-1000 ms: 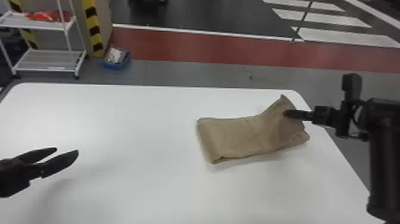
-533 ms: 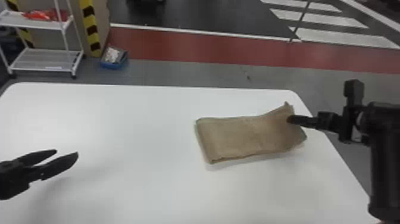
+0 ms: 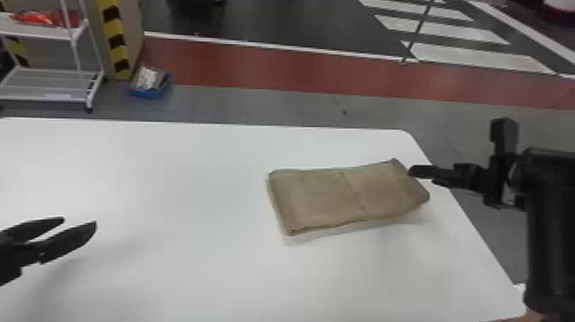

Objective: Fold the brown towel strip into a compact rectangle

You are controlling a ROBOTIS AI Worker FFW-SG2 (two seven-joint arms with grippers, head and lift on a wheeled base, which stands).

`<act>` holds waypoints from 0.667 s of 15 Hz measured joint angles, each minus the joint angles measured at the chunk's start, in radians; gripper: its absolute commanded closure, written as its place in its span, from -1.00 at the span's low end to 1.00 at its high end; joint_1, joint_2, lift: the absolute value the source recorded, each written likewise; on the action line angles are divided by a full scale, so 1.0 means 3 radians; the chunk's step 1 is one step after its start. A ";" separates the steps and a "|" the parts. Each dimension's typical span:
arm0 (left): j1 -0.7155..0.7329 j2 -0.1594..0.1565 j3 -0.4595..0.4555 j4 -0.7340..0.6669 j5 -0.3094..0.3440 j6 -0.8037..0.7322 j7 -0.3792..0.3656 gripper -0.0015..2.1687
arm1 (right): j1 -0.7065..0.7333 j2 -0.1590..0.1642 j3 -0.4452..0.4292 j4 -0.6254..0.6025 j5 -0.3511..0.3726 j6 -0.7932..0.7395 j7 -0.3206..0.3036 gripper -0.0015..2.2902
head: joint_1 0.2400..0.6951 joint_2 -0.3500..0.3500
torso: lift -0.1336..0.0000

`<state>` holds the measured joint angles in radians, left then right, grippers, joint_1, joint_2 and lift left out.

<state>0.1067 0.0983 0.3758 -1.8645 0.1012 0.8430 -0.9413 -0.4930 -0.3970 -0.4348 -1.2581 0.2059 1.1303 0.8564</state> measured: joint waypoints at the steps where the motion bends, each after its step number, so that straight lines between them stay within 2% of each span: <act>1: 0.0004 0.0000 0.0000 -0.0002 0.0000 0.0000 -0.0001 -0.93 | 0.0016 -0.0040 0.0003 -0.0001 0.0006 0.0015 0.0002 -0.93 | 1.00 -0.74 | -0.80; 5: 0.0015 0.0004 0.0003 -0.0011 0.0000 0.0000 -0.0007 -0.93 | -0.0009 -0.0153 0.0072 0.0154 0.0130 -0.0140 -0.0037 -0.93 | 1.00 -0.82 | -0.80; 10: 0.0065 0.0000 0.0037 -0.0039 0.0005 0.0000 -0.0034 -0.93 | -0.0221 -0.0116 0.0297 0.0658 0.0357 -0.0656 -0.0180 -0.91 | 1.00 -0.80 | -0.80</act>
<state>0.1261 0.0982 0.3871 -1.8763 0.1028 0.8430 -0.9514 -0.5592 -0.4316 -0.3457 -1.0607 0.3129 0.9334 0.8022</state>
